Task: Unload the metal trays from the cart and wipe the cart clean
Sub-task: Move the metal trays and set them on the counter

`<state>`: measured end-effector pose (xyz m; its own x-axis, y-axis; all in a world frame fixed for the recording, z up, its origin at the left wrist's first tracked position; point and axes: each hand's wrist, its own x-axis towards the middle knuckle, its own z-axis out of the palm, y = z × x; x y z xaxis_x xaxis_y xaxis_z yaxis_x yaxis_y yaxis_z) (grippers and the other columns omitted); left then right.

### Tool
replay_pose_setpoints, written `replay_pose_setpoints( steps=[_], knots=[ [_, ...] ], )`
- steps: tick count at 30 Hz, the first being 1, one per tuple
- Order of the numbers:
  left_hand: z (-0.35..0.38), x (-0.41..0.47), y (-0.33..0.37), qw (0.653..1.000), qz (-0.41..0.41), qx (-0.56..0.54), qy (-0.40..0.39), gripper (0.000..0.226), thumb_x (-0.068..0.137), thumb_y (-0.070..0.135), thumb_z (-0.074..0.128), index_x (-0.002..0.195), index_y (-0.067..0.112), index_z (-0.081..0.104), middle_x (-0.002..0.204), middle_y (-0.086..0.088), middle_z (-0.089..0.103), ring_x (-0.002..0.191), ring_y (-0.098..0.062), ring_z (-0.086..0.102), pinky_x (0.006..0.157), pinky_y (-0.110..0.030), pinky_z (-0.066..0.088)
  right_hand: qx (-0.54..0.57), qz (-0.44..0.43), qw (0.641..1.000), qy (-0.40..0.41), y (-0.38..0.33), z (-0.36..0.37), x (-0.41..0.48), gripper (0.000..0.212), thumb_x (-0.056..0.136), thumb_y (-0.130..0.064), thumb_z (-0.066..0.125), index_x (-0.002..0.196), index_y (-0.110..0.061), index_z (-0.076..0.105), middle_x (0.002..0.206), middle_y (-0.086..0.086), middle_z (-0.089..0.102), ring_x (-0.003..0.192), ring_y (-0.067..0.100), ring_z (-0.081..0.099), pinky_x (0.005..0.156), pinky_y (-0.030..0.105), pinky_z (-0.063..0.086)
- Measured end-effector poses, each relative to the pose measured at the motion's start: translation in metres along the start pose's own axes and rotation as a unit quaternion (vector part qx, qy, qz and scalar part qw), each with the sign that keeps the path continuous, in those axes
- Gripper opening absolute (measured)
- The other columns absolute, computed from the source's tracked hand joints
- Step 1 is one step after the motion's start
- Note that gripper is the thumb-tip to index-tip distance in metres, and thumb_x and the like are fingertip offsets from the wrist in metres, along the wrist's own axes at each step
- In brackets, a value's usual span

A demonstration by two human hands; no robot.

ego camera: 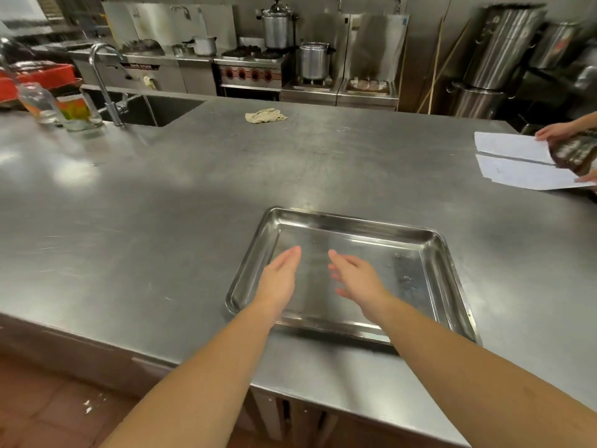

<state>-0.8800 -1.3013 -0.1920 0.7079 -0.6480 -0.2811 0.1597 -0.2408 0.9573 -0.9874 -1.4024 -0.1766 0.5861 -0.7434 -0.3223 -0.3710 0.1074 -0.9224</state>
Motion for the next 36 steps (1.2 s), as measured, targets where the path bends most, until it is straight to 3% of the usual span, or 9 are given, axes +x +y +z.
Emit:
replay_pose_setpoints(
  steps=[3,8,14,17,22,27,31,33,36],
  knots=[
    [-0.015,-0.008,0.013,0.998,-0.016,-0.045,0.038,0.046,0.091,0.054,0.050,0.131,0.032,0.052,0.135,0.009,0.054,0.125,-0.012,0.047,0.109,-0.043,0.036,0.082,0.022,0.996,-0.033,-0.020,0.027,0.000,0.026,0.091,-0.046,0.056,0.091,-0.021,0.060,0.117,0.011,0.064,0.110,0.022,0.060,0.092,0.041,0.050],
    [-0.033,-0.041,0.024,0.991,0.011,-0.072,0.113,0.041,0.090,0.055,0.049,0.127,0.038,0.052,0.136,0.010,0.053,0.126,-0.010,0.047,0.110,-0.042,0.035,0.111,0.010,0.985,-0.130,-0.040,0.058,-0.008,0.043,0.091,-0.052,0.053,0.120,-0.021,0.057,0.109,-0.003,0.063,0.104,0.012,0.058,0.085,0.034,0.047],
    [-0.041,-0.113,0.009,0.962,0.023,-0.112,0.248,0.048,0.093,0.052,0.048,0.136,0.031,0.047,0.141,0.007,0.048,0.129,-0.012,0.043,0.111,-0.044,0.032,0.095,-0.005,0.957,-0.273,-0.038,0.082,-0.062,0.042,0.095,-0.053,0.043,0.114,-0.020,0.060,0.114,-0.002,0.064,0.111,0.012,0.057,0.095,0.037,0.044],
    [-0.045,-0.163,0.000,0.944,0.025,-0.122,0.305,0.043,0.093,0.052,0.047,0.132,0.034,0.049,0.137,0.010,0.051,0.126,-0.009,0.045,0.111,-0.043,0.033,0.073,-0.003,0.934,-0.350,-0.030,0.099,-0.104,0.047,0.096,-0.053,0.041,0.123,-0.019,0.057,0.115,-0.003,0.061,0.110,0.011,0.053,0.097,0.035,0.043],
    [-0.071,-0.255,-0.020,0.893,0.024,-0.148,0.425,0.009,0.095,0.045,0.048,0.100,0.046,0.056,0.108,0.024,0.058,0.100,0.010,0.051,0.101,-0.032,0.040,0.042,0.005,0.885,-0.464,-0.017,0.137,-0.188,0.041,0.095,-0.053,0.045,0.114,-0.022,0.061,0.114,-0.003,0.065,0.111,0.013,0.058,0.106,0.043,0.042],
    [-0.102,-0.352,-0.052,0.844,0.009,-0.144,0.517,0.042,0.094,0.051,0.045,0.132,0.036,0.050,0.128,0.016,0.053,0.119,-0.004,0.048,0.106,-0.037,0.038,-0.015,-0.005,0.827,-0.563,0.005,0.178,-0.281,0.048,0.093,-0.057,0.044,0.123,-0.023,0.059,0.124,-0.004,0.063,0.116,0.012,0.056,0.107,0.044,0.039],
    [-0.121,-0.431,-0.083,0.799,0.004,-0.169,0.577,0.028,0.095,0.048,0.045,0.119,0.040,0.058,0.114,0.022,0.057,0.097,0.009,0.051,0.086,-0.025,0.045,-0.049,0.008,0.780,-0.624,0.031,0.208,-0.364,0.042,0.093,-0.054,0.047,0.118,-0.023,0.062,0.119,-0.005,0.064,0.108,0.010,0.059,0.102,0.040,0.045],
    [-0.127,-0.475,-0.099,0.772,-0.003,-0.181,0.609,0.023,0.094,0.049,0.047,0.111,0.043,0.061,0.112,0.024,0.059,0.102,0.005,0.053,0.095,-0.032,0.044,-0.068,0.010,0.755,-0.652,0.046,0.220,-0.407,0.045,0.095,-0.051,0.046,0.125,-0.019,0.059,0.122,-0.003,0.063,0.109,0.010,0.058,0.094,0.035,0.048],
    [-0.135,-0.542,-0.127,0.726,-0.024,-0.181,0.664,0.043,0.093,0.051,0.047,0.133,0.034,0.051,0.134,0.006,0.055,0.122,-0.014,0.050,0.107,-0.045,0.038,-0.094,0.010,0.719,-0.689,0.071,0.230,-0.472,0.048,0.096,-0.049,0.045,0.131,-0.017,0.054,0.125,-0.002,0.062,0.103,0.008,0.059,0.082,0.030,0.048]
  ],
)
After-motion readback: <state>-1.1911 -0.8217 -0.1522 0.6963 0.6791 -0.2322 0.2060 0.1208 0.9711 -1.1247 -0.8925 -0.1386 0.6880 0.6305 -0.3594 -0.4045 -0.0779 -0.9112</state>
